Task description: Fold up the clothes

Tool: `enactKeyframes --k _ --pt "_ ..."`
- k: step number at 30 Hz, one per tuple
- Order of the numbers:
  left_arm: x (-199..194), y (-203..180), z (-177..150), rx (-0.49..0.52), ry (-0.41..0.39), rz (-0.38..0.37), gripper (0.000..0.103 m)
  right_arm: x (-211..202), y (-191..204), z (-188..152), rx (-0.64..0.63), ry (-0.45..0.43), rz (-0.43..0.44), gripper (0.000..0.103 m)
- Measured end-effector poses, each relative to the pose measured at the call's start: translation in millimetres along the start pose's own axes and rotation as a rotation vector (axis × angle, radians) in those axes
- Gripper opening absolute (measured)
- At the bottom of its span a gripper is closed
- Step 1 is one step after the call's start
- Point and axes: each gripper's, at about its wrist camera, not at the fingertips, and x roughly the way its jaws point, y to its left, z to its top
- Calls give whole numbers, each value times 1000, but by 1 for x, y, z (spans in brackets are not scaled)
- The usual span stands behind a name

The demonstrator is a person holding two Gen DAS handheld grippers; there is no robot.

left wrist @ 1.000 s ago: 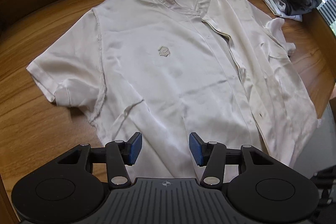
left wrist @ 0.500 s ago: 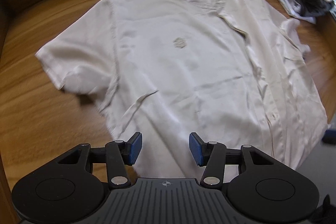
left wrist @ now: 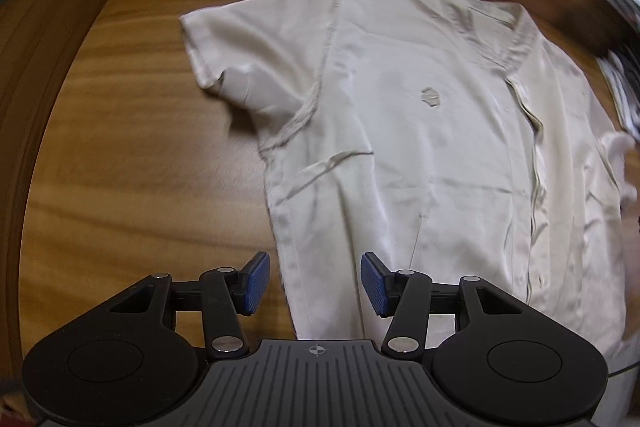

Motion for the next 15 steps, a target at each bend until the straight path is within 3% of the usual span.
enactKeyframes --k 4,6,13,14,15 --pt "1 -3 -11 -61 2 18 54 25 -4 16 32 51 17 29" --pt "1 -4 -14 -84 3 25 54 34 -2 21 24 70 21 38" --pt "1 -10 -17 -127 4 44 55 55 10 34 -2 94 36 38" --pt "1 -10 -17 -131 4 49 55 59 11 35 -6 96 32 28" --pt "1 -10 -17 -136 3 52 55 57 9 36 -12 88 22 9"
